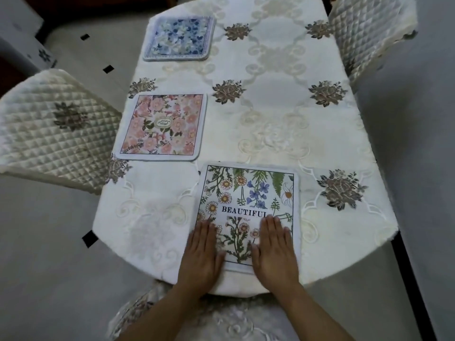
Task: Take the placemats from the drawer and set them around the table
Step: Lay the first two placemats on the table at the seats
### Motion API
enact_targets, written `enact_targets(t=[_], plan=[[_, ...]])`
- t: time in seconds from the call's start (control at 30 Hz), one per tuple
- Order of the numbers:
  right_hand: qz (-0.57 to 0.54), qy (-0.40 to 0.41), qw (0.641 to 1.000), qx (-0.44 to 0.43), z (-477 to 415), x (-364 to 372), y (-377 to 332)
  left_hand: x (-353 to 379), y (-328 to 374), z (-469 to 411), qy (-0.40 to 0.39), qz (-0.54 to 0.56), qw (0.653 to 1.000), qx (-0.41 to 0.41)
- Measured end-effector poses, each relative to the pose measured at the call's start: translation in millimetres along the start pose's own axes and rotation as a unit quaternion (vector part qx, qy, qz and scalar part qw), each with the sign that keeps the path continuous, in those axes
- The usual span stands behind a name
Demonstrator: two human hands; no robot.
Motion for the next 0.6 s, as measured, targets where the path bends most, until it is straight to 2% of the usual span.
enact_targets(t=[0.13,0.27,0.43,0.6], plan=[[-0.001,-0.020,1.000,0.020,16.1,-12.4,26.4,-3.4,-9.1,6.8,-0.025,0.007,1.000,0.011],[-0.014,-0.041,0.998,0.041,6.1,-19.0,20.3,-3.2,-7.3,-6.6,-0.050,0.048,0.997,0.026],[-0.018,-0.024,1.000,0.000,-89.1,-28.5,-17.5,-20.0,0.6,-113.3,-0.029,0.050,0.996,0.074],[0.010,-0.071,0.997,-0.013,-176.1,-25.2,-26.2,-18.8,4.4,-205.8,-0.050,-0.019,0.990,0.128]])
Point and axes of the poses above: each hand's wrist, its own z-axis away from the middle knuckle, its own x-axis out of the palm, y = z × x, the point moved 5 cm from there along -z, towards the middle knuckle, and after that the axes turned 8 degrees about -z, right-handed, at the moved point
